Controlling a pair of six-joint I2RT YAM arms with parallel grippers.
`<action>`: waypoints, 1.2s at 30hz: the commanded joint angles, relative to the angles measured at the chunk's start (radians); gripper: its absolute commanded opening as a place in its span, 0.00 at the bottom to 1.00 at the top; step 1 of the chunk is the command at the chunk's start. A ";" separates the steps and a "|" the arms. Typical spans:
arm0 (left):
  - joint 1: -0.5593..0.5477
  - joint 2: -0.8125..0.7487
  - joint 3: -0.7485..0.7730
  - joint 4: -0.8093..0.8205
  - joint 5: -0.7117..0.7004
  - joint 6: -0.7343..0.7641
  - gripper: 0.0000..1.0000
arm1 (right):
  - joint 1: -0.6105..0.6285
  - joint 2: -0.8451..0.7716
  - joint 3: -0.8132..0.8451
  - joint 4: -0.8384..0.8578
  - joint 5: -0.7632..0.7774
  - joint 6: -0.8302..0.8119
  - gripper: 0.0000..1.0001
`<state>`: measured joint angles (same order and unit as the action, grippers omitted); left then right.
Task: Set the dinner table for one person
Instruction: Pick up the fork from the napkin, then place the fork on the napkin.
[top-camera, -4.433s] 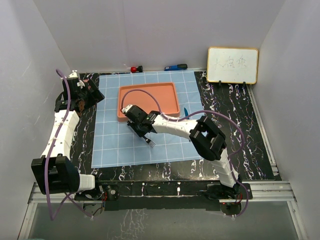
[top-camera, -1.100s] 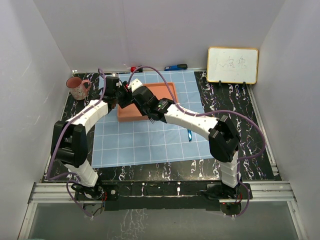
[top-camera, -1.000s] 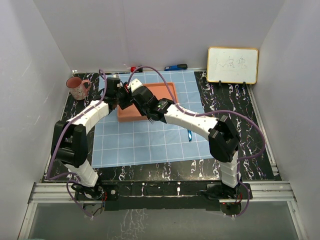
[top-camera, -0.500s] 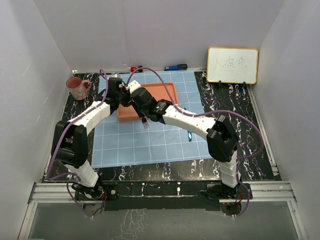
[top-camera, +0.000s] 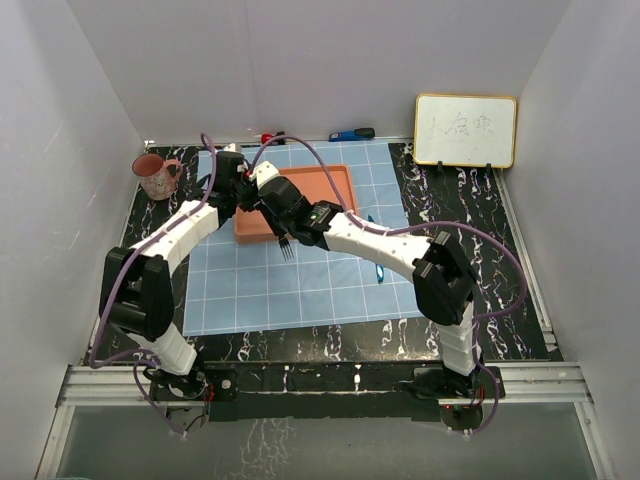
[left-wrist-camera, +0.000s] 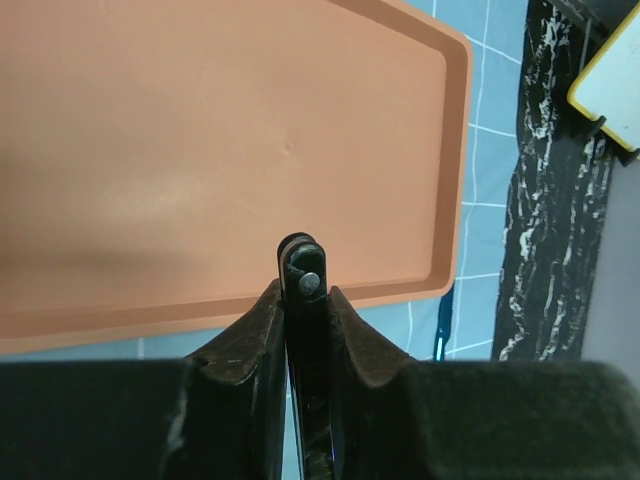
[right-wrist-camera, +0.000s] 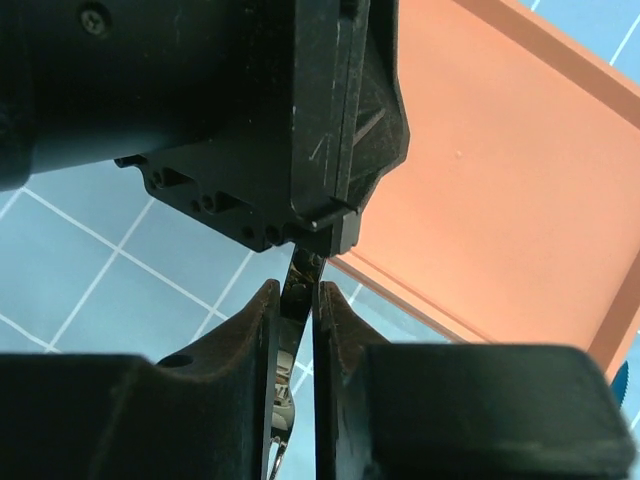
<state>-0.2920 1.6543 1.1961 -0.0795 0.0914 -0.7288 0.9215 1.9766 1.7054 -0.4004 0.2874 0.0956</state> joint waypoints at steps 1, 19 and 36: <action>0.024 -0.108 0.067 -0.195 -0.151 0.183 0.00 | -0.020 -0.067 0.032 0.051 0.142 -0.025 0.16; 0.065 -0.129 0.183 -0.495 -0.393 0.319 0.00 | -0.021 -0.139 0.007 0.033 0.147 -0.031 0.33; 0.086 0.030 0.219 -0.633 -0.491 0.360 0.00 | -0.020 -0.246 -0.048 0.004 0.041 0.009 0.37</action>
<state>-0.2050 1.6444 1.3872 -0.6704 -0.3733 -0.3912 0.8959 1.7470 1.6760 -0.4034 0.3576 0.0937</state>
